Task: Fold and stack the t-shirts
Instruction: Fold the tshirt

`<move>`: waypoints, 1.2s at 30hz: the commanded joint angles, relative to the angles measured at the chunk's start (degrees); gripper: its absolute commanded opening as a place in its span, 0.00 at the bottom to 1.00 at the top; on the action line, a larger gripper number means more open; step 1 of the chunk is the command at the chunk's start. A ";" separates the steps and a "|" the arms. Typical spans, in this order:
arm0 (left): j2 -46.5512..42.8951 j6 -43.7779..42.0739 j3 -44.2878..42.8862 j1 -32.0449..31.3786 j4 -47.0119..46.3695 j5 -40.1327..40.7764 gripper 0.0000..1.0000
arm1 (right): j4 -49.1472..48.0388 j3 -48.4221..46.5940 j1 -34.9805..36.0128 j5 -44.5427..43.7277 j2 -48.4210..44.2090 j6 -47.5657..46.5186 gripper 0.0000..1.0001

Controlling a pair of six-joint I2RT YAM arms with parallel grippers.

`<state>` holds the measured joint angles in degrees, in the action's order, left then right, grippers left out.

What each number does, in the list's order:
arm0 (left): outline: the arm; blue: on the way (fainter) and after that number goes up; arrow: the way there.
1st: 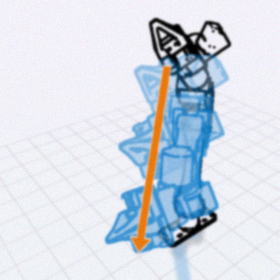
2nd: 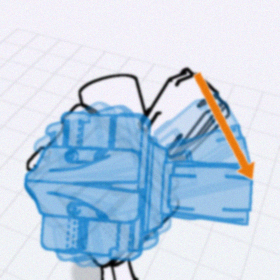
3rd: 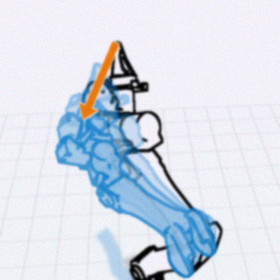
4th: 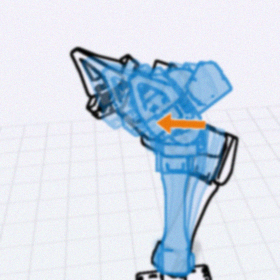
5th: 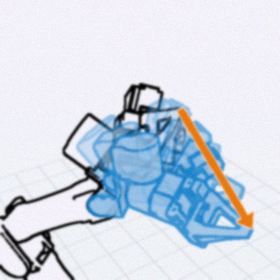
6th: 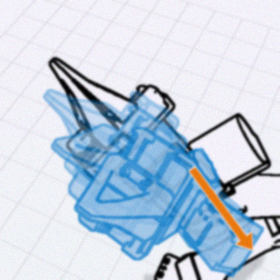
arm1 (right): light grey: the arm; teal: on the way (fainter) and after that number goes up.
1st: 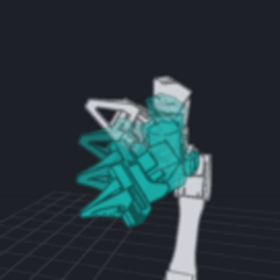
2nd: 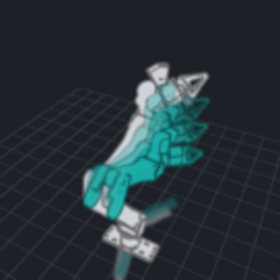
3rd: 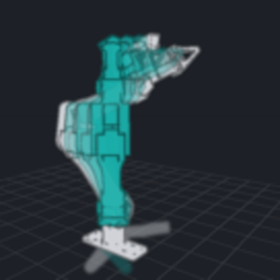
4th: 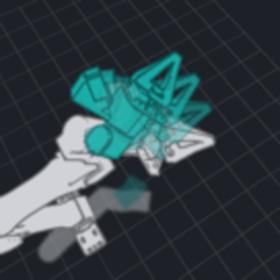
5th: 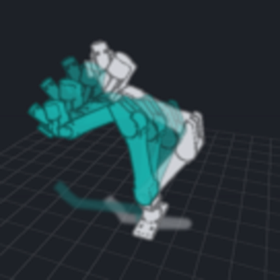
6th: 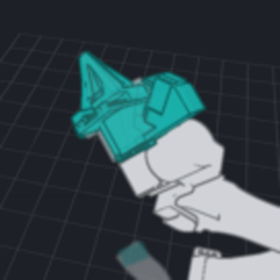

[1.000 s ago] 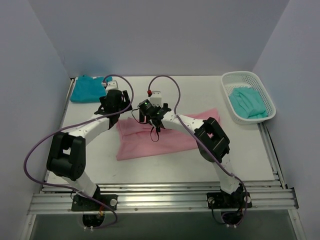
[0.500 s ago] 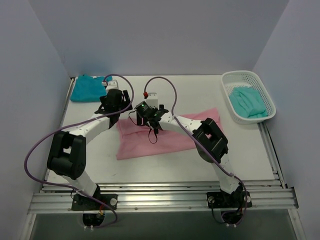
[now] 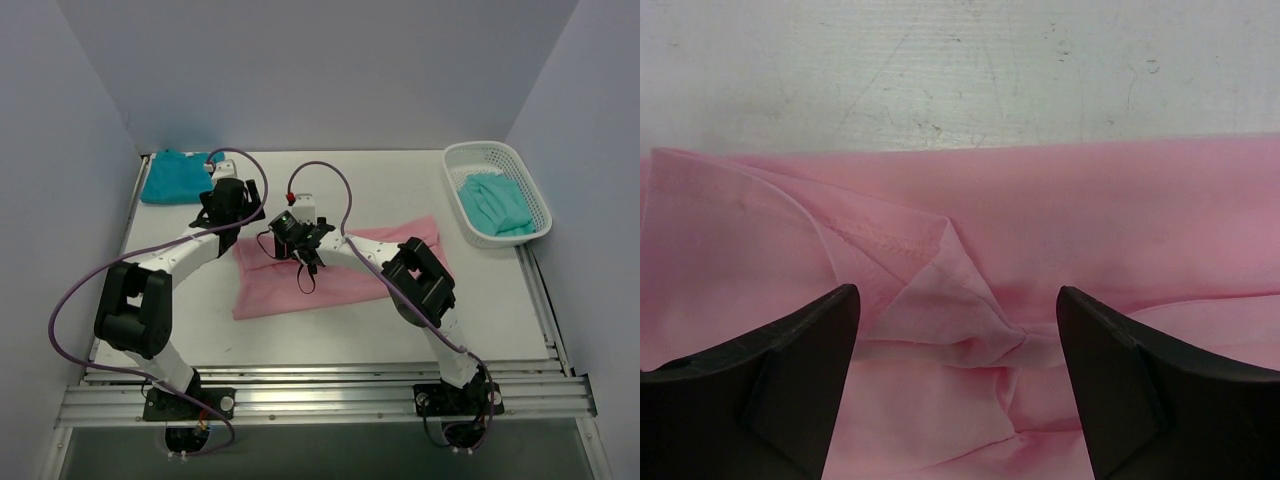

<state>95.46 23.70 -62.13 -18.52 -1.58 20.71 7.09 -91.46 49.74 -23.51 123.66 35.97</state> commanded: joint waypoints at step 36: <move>-0.19 -0.32 -0.19 0.33 -3.42 0.12 0.95 | -0.76 1.72 -1.04 0.57 0.62 0.77 0.00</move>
<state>95.46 23.70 -62.13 -18.52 -1.98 20.73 6.52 -90.45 49.15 -22.48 123.66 36.21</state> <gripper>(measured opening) 0.946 0.002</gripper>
